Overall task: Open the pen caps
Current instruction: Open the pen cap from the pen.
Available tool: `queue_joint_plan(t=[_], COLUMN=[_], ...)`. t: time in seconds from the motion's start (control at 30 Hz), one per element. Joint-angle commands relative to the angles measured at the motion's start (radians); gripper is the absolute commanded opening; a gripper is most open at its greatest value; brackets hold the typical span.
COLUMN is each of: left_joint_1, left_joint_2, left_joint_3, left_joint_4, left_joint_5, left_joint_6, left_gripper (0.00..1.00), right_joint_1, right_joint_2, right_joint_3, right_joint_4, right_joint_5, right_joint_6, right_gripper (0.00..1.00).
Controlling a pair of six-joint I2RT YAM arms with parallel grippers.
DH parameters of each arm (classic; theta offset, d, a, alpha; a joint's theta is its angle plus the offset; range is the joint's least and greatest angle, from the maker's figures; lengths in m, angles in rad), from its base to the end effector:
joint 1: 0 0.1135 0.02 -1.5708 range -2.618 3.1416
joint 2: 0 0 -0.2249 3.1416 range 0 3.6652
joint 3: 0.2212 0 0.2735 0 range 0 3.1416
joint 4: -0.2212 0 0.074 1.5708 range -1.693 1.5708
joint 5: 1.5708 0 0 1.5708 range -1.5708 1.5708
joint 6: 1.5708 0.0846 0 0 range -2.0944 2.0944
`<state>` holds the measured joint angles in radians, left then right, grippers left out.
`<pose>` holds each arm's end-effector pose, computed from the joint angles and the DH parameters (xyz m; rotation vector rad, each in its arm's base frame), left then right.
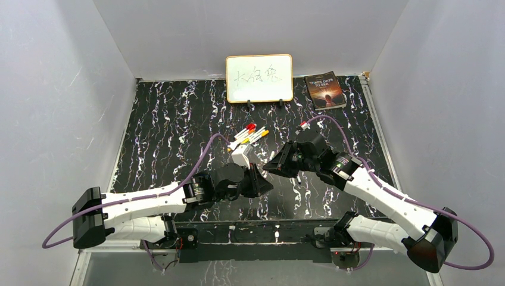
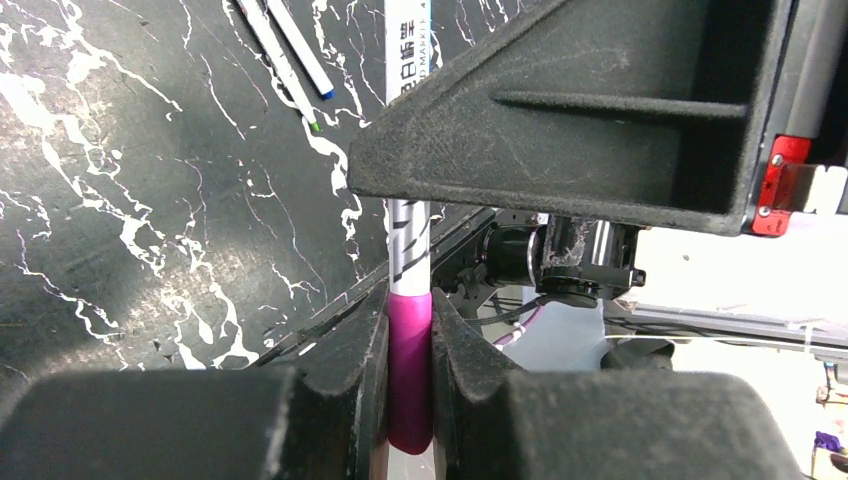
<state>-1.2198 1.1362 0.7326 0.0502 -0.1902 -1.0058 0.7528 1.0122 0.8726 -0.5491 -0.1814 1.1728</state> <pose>0.1325 -0.3153 0.2135 0.0873 2.1479 -1.2504 0.2047 0.2127 0.2266 0.4247 2.5177 1.1209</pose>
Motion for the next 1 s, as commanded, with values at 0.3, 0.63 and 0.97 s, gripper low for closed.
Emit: queue_joint_plan(t=[0.3, 0.63, 0.97], left_joint_1=[-0.004, -0.004, -0.022], left_joint_2=[-0.013, -0.082, -0.126], left_joint_3=[-0.008, -0.065, -0.135], left_joint_4=[0.0, -0.03, -0.014], left_joint_5=[0.03, 0.069, 0.126], left_joint_6=[0.0, -0.02, -0.063], left_gripper=[0.02, 0.0, 0.0], right_joint_1=[0.008, -0.038, -0.293], right_joint_2=[0.026, 0.16, 0.24], right_joint_3=[0.057, 0.187, 0.301], right_joint_4=[0.031, 0.014, 0.002], right_joint_5=[0.048, 0.072, -0.054], right_joint_6=[-0.032, -0.108, -0.214], right_gripper=[0.0, 0.0, 0.0])
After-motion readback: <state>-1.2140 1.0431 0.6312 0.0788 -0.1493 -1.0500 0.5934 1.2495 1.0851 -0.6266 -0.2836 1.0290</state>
